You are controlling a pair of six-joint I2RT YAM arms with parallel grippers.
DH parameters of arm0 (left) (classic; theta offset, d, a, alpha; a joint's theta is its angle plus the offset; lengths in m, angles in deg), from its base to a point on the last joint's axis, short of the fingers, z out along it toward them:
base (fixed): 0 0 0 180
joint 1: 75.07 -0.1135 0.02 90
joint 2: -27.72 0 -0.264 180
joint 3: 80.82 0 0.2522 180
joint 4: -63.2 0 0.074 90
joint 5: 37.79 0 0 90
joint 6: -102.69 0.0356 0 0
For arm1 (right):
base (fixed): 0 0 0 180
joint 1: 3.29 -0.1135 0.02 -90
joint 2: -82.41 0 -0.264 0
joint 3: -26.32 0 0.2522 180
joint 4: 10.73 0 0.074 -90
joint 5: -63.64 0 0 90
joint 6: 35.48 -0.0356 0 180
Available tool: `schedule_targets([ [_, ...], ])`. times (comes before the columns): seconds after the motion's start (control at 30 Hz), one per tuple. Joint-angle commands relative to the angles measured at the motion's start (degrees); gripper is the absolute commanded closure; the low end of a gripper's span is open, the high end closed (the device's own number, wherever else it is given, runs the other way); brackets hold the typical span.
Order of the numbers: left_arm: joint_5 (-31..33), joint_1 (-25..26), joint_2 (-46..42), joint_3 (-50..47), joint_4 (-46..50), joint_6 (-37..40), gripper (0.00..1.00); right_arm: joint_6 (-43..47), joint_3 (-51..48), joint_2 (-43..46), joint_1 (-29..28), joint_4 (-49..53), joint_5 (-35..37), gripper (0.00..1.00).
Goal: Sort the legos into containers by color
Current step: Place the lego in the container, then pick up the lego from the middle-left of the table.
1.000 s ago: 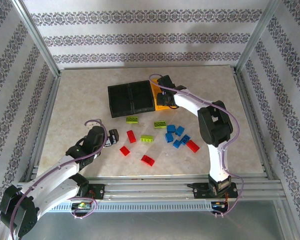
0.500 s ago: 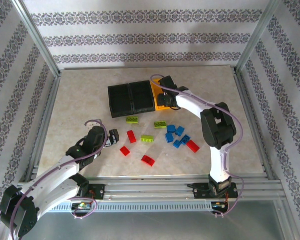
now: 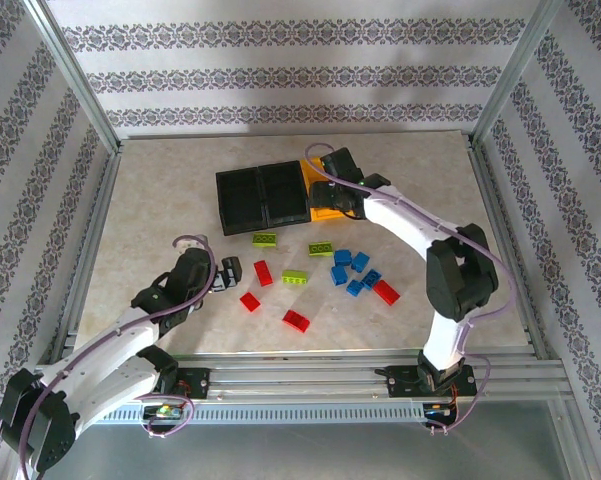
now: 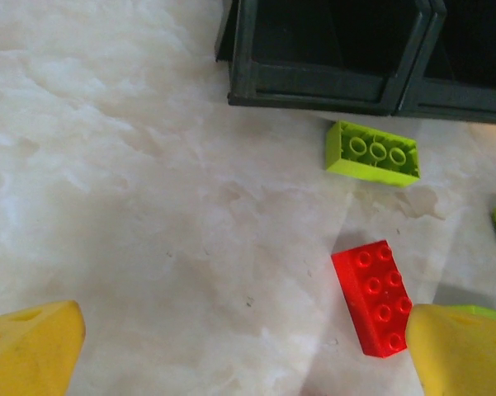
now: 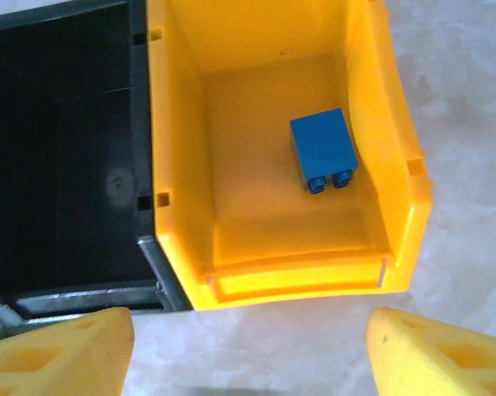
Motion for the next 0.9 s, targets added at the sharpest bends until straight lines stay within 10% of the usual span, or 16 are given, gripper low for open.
schedule_targets([
  [0.0, -4.39, 0.50, 1.25, 1.70, 2.84, 1.94, 0.01, -1.51, -3.18, 4.98, -0.69, 0.11, 1.08, 0.19],
  [0.07, -6.79, 0.71, 2.65, 2.05, 3.03, 1.82, 0.02, -2.66, -5.64, 7.48, -0.75, 0.03, 1.71, 0.02],
  [0.87, -1.67, 16.64, 18.90, 7.75, 8.48, -3.78, 0.07, -9.35, -25.11, 26.46, -0.73, 1.16, 10.10, 0.02],
])
